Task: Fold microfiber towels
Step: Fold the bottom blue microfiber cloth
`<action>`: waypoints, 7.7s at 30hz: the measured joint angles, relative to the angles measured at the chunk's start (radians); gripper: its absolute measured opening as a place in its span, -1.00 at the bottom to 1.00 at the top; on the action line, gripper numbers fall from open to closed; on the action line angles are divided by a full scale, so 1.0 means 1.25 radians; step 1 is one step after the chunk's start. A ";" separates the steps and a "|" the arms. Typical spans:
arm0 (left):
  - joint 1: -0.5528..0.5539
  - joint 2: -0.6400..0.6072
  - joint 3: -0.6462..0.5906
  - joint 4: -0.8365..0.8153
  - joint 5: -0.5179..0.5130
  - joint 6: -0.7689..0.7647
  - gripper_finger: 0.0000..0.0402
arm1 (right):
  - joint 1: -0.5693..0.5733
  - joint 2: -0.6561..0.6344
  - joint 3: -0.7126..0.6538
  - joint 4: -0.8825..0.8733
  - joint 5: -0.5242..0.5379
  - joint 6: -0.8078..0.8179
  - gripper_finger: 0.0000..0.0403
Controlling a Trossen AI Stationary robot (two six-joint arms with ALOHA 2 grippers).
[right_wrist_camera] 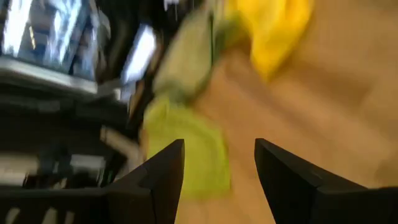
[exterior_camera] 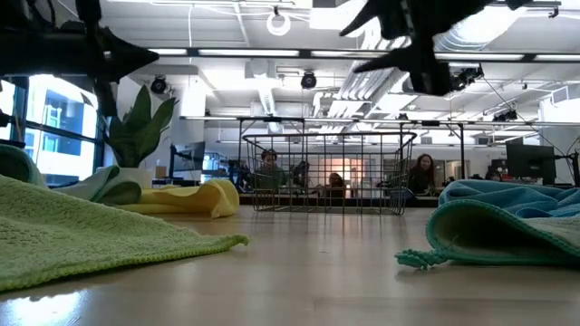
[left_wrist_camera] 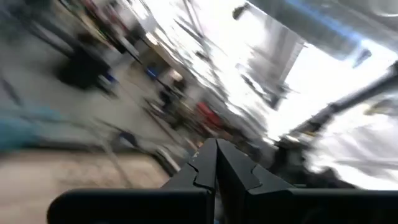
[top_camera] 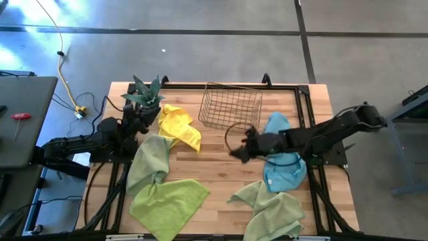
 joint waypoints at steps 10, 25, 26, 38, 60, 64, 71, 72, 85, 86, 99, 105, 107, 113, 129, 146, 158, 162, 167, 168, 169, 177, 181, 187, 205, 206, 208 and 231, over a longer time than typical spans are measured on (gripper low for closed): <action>0.000 0.000 0.000 -0.011 0.167 -0.192 -1.00 | 0.083 0.108 0.000 -0.082 -0.219 0.086 -0.07; -0.001 0.000 0.000 -0.021 0.339 -0.337 -1.00 | 0.258 0.180 0.001 -0.190 -0.129 -0.037 -0.07; -0.001 0.000 0.000 -0.026 0.339 -0.352 -1.00 | 0.265 0.186 0.001 -0.210 -0.137 -0.039 -0.07; -0.151 0.004 0.000 -0.033 0.334 -0.396 -1.00 | 0.358 0.199 0.001 -0.558 -0.311 -0.033 -0.07; -0.463 0.199 0.008 0.164 -0.012 -0.085 -1.00 | 0.409 0.156 0.346 -0.875 0.241 0.009 -0.07; -0.488 0.238 0.074 0.155 -0.010 0.050 -1.00 | 0.390 0.156 0.392 -0.874 0.311 0.009 -0.07; -0.538 0.378 0.226 0.007 0.078 0.110 -1.00 | 0.344 0.156 0.383 -0.873 0.287 -0.004 -0.07; -0.550 0.406 0.247 -0.021 0.086 0.097 -1.00 | 0.337 0.156 0.379 -0.872 0.277 -0.004 -0.07; -0.698 0.828 0.496 -0.451 0.135 0.010 -1.00 | 0.321 0.156 0.375 -0.871 0.254 -0.026 -0.07; -0.705 0.858 0.503 -0.485 0.144 0.014 -1.00 | 0.321 0.156 0.375 -0.871 0.254 -0.026 -0.07; -0.769 1.151 0.594 -0.469 0.248 0.125 -1.00 | 0.321 0.156 0.375 -0.834 0.274 -0.019 -0.07; -0.791 1.255 0.640 -0.517 0.238 0.235 -1.00 | 0.322 0.157 0.375 -0.797 0.307 -0.019 -0.07; -0.799 1.277 0.651 -0.552 0.226 0.262 -1.00 | 0.322 0.157 0.375 -0.787 0.307 -0.019 -0.07; -0.822 1.285 0.664 -0.647 0.206 0.261 -1.00 | 0.322 0.157 0.375 -0.779 0.307 -0.023 -0.07; -0.889 1.198 0.662 -1.234 0.231 -0.062 -1.00 | 0.322 0.157 0.374 -0.788 0.350 -0.077 -0.07; -0.848 1.044 0.905 -1.147 -0.188 -0.183 -1.00 | 0.307 0.157 0.374 -0.787 0.332 -0.076 -0.07; -0.745 1.041 0.906 -0.844 -0.118 -0.033 -1.00 | 0.285 0.157 0.374 -0.787 0.329 -0.076 -0.07; -0.739 1.047 0.907 -0.779 -0.042 -0.059 -1.00 | 0.277 0.157 0.374 -0.787 0.329 -0.076 -0.07; -0.727 1.050 0.906 -0.781 -0.045 -0.074 -1.00 | 0.273 0.157 0.374 -0.784 0.304 -0.072 -0.07; -0.723 1.050 0.904 -0.776 -0.045 -0.066 -1.00 | 0.272 0.157 0.374 -0.784 0.293 -0.062 -0.07; -0.720 1.050 0.903 -0.776 -0.044 -0.057 -1.00 | 0.270 0.157 0.374 -0.784 0.280 -0.047 -0.07; -0.689 1.050 0.903 -0.776 -0.045 0.018 -1.00 | 0.251 0.157 0.374 -0.790 0.196 0.035 -0.07; -0.663 1.050 0.903 -0.775 -0.021 0.036 -1.00 | 0.240 0.157 0.374 -0.796 0.183 0.038 -0.07; -0.635 1.054 0.902 -0.784 0.001 0.066 -1.00 | 0.227 0.157 0.374 -0.799 0.182 -0.005 -0.07; -0.429 1.052 0.914 -0.783 0.117 0.368 -1.00 | 0.131 0.157 0.374 -1.035 0.029 0.176 -0.07; -0.414 1.052 0.914 -0.797 0.153 0.366 -1.00 | 0.127 0.157 0.374 -1.034 0.030 0.176 -0.07; -0.388 1.052 0.914 -0.831 0.208 0.349 -1.00 | 0.119 0.157 0.374 -1.034 0.029 0.176 -0.07; -0.298 1.038 0.913 -0.777 0.350 0.469 -0.25 | 0.090 0.160 0.374 -1.123 -0.117 0.182 -0.07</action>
